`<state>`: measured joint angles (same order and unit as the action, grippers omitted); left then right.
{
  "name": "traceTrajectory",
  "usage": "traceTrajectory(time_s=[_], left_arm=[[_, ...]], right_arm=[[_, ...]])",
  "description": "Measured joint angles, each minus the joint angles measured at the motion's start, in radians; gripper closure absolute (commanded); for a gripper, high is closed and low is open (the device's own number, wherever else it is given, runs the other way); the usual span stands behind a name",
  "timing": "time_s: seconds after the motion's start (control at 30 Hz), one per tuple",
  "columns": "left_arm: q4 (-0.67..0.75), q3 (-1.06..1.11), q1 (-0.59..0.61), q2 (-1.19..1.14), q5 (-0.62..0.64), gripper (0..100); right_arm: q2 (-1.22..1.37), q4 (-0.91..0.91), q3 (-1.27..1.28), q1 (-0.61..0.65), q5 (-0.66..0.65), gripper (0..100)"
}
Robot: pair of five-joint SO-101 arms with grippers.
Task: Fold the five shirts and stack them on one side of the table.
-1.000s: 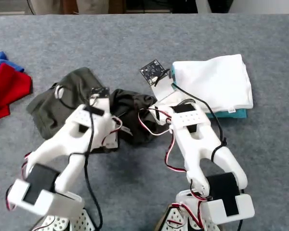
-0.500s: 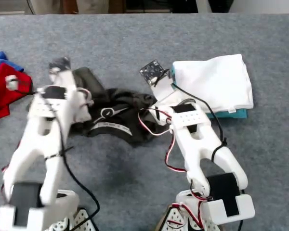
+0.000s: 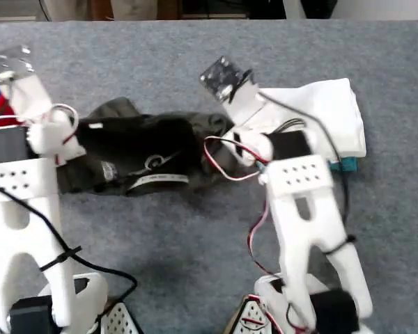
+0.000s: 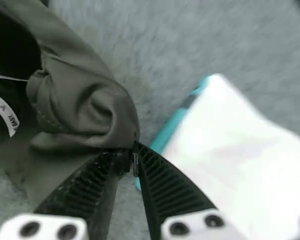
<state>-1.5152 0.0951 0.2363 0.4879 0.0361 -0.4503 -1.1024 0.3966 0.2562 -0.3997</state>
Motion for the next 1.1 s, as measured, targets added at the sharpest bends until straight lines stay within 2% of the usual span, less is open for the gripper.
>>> traceTrajectory(time_s=[0.27,0.5,0.6,0.8,0.97,1.1], left_arm=[[-0.207,-0.336,0.084,0.006,-0.034,98],[-0.233,-0.436,0.12,0.149,-0.114,98],[-0.233,-0.41,0.106,0.298,-0.178,98],[-0.233,-0.233,0.087,0.601,-0.328,98],[-0.229,-0.19,0.216,0.692,-0.356,98],[-0.16,-0.19,0.302,0.718,-0.35,98]], right_arm=[[-0.124,-0.342,-0.367,0.0,-0.002,99.6],[-0.135,-0.643,-0.72,0.043,-0.091,99.6],[-0.167,-0.666,-0.802,0.063,-0.112,99.6],[-0.203,-0.669,-0.813,0.094,-0.13,99.6],[-0.259,-0.669,-0.844,0.126,-0.13,99.6],[-0.304,-0.669,-0.924,0.143,-0.13,99.7]])
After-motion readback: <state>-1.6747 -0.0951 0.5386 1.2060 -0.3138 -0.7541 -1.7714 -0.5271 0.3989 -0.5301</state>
